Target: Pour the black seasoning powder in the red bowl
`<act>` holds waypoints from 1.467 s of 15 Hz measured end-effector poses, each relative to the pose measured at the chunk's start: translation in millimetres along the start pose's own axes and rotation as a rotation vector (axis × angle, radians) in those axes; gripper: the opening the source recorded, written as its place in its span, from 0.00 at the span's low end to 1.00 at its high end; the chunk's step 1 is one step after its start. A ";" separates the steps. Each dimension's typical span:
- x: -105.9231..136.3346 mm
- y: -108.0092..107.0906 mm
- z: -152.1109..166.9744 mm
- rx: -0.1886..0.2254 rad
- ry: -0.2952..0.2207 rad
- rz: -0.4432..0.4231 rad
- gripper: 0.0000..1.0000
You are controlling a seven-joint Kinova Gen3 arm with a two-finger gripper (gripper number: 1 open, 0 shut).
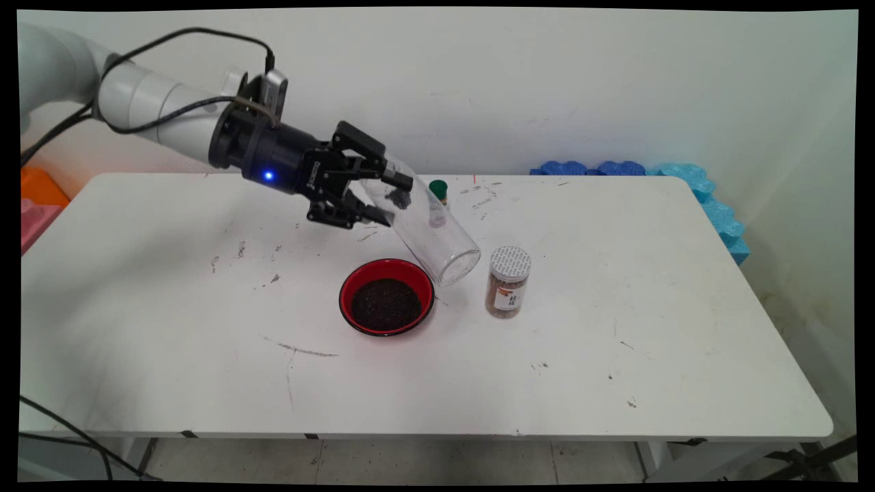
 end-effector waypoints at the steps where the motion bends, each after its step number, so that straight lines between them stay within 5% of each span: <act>1: 1.2 3.7 -1.0 0.004 0.006 0.044 0.00; 14: 10.4 40.6 -9.0 0.101 0.003 0.670 0.00; 22: 14.4 56.8 -10.4 0.157 0.005 0.945 0.00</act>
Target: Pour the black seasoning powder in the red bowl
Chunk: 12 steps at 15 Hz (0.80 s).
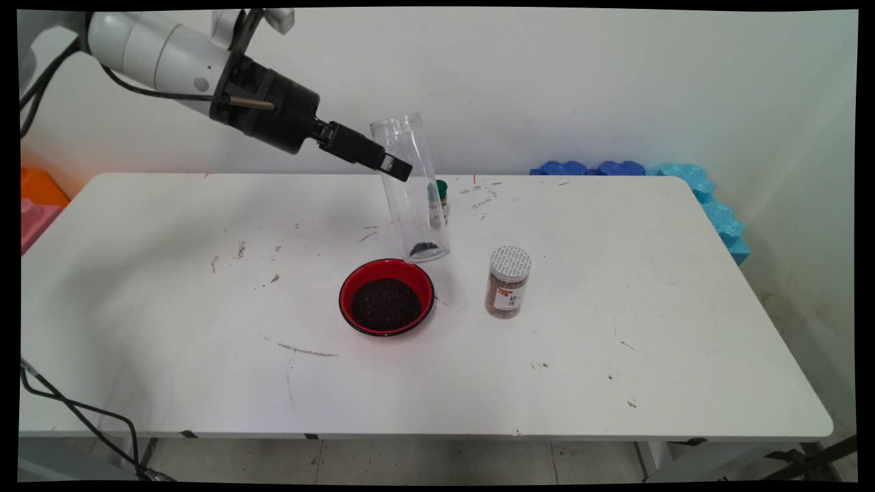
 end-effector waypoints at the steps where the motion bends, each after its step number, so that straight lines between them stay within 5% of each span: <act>1: 2.2 0.8 -0.5 0.006 0.001 0.033 0.00; 12: 31.1 5.6 -1.9 0.109 0.009 0.351 0.00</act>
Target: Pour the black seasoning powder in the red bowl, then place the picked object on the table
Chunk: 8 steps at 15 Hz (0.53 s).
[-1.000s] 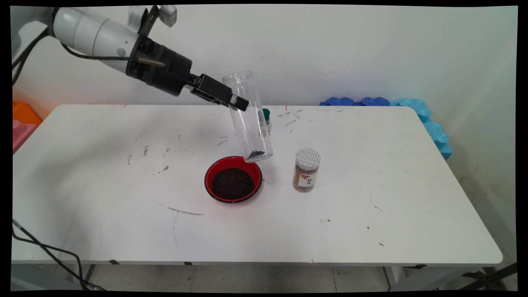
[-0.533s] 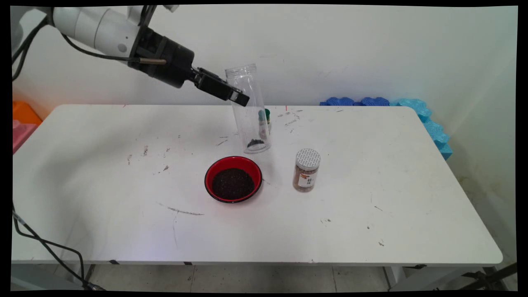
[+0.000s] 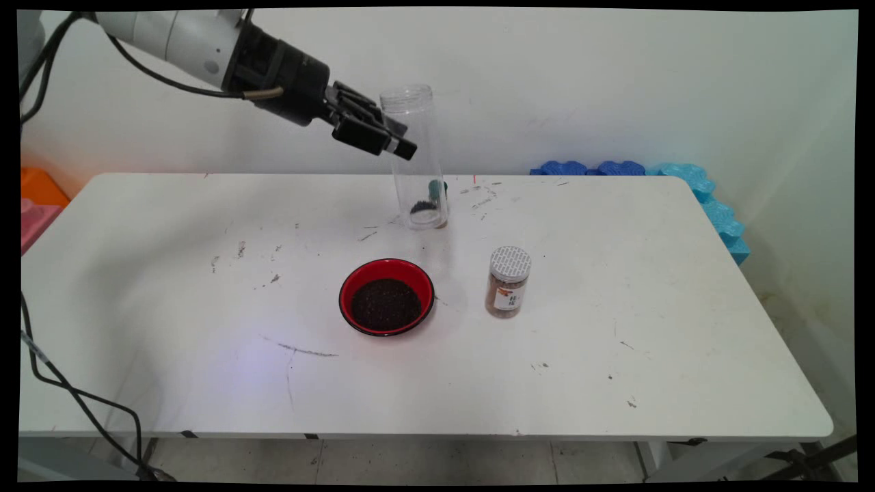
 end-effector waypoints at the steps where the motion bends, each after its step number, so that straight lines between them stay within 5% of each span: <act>1: 2.7 -0.7 0.2 0.012 0.002 0.021 0.00; 8: 19.7 -3.7 1.6 0.075 0.003 0.140 0.00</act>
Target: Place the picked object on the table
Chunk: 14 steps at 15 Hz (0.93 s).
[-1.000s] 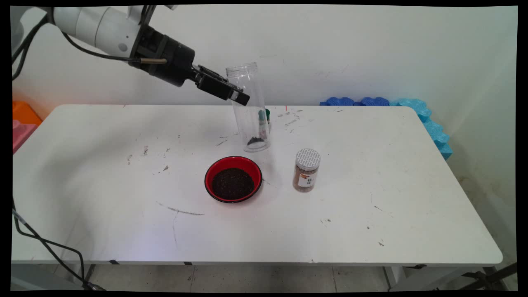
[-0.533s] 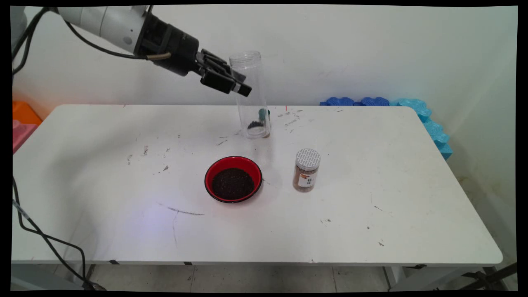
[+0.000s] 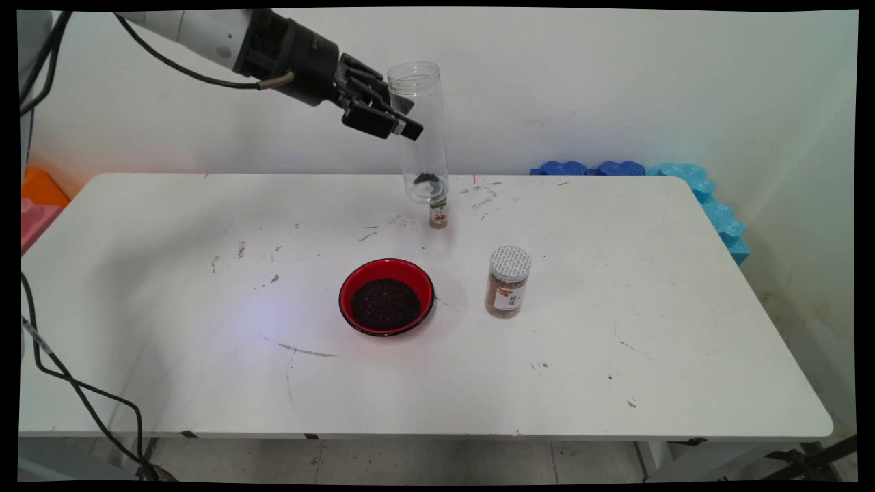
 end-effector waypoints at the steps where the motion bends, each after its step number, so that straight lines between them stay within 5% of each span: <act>1: 1.4 -0.2 0.3 0.004 0.001 0.008 0.00; 14: -23.1 -6.7 37.8 0.070 -0.071 -0.015 0.00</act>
